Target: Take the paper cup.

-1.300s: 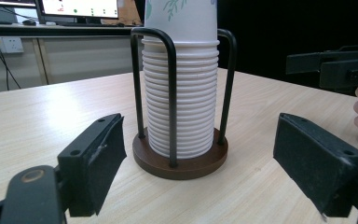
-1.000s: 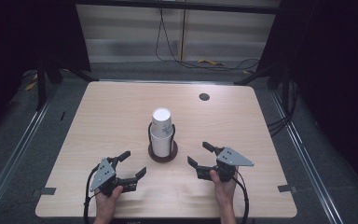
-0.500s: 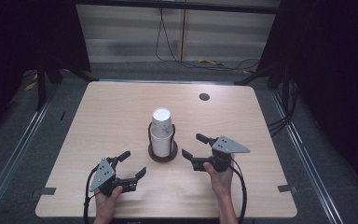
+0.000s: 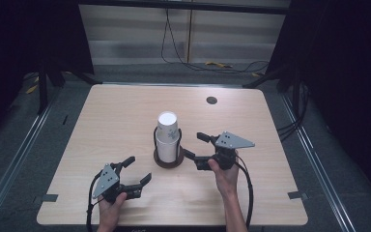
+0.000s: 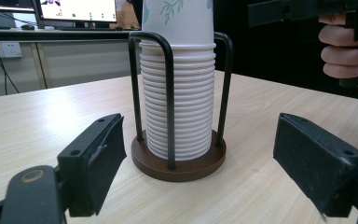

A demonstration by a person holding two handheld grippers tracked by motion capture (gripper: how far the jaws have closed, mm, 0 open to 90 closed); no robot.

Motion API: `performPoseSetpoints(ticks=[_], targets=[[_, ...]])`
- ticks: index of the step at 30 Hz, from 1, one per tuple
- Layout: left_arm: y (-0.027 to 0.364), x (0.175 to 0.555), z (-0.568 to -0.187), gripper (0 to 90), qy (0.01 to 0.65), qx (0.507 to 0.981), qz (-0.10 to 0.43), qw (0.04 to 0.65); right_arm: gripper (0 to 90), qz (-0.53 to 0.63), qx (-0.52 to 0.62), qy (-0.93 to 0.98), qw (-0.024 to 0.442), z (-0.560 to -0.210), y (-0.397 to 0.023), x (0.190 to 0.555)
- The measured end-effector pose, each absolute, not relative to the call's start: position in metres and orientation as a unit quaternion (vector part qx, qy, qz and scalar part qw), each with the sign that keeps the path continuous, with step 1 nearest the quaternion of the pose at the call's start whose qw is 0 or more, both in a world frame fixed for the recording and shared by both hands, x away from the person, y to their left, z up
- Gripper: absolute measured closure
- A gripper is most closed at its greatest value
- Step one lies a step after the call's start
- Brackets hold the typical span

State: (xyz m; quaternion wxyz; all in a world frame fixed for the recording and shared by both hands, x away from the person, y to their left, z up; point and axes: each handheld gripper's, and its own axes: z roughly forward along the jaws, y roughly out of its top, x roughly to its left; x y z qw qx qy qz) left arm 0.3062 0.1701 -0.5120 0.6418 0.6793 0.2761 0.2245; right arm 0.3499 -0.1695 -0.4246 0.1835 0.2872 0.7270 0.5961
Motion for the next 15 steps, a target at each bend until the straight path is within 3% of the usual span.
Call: performPoseSetpoints(ticks=[15], targets=[[0.171,0.306,-0.512,16.3,0.275,0.679,0.226,0.642,24.1,0.604,0.271,0.73,0.168,-0.41,-0.16,0.363]])
